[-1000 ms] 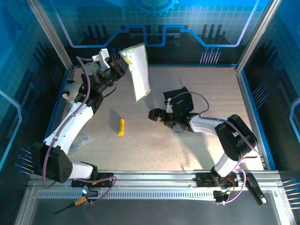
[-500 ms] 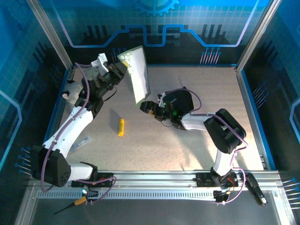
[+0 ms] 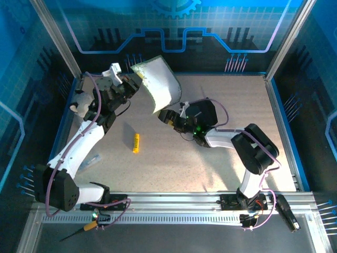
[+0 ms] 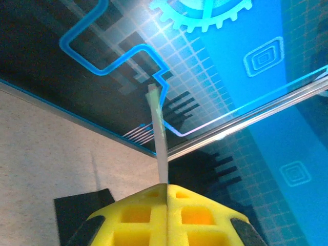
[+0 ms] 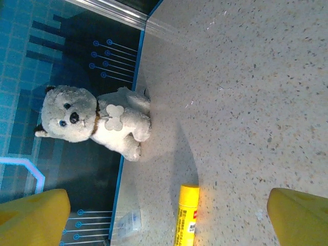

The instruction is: Place the letter into the envelope and seal it

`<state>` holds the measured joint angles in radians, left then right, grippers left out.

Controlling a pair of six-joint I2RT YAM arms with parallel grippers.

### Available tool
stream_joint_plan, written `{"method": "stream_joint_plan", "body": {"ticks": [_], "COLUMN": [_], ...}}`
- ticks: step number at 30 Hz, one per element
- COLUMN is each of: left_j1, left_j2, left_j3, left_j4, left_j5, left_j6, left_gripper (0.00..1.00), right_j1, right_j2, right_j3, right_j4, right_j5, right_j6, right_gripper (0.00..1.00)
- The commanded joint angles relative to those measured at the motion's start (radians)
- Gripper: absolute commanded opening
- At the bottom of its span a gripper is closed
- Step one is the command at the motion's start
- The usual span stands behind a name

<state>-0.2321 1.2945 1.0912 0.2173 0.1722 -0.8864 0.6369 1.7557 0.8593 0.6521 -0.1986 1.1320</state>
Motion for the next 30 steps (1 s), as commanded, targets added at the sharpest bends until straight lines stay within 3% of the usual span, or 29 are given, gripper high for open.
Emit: {"method": "stream_joint_plan", "body": {"ticks": [1, 14, 30], "left_j1": [-0.001, 0.001, -0.013], "left_j2": [-0.029, 0.014, -0.006], "left_j3": [0.037, 0.137, 0.086], "left_j4": [-0.066, -0.012, 0.051], "left_j5": [-0.05, -0.09, -0.055], "left_j6": [0.054, -0.136, -0.247], "left_gripper": [0.0, 0.0, 0.0], "right_j1": [0.018, 0.035, 0.083], "right_j2": [-0.072, -0.033, 0.169], "right_j3": [-0.032, -0.115, 0.128], "right_j4": [-0.006, -0.023, -0.043], "right_j5": [0.041, 0.047, -0.017], "right_j6": [-0.039, 0.001, 0.066], "right_gripper": [1.0, 1.0, 1.0]}}
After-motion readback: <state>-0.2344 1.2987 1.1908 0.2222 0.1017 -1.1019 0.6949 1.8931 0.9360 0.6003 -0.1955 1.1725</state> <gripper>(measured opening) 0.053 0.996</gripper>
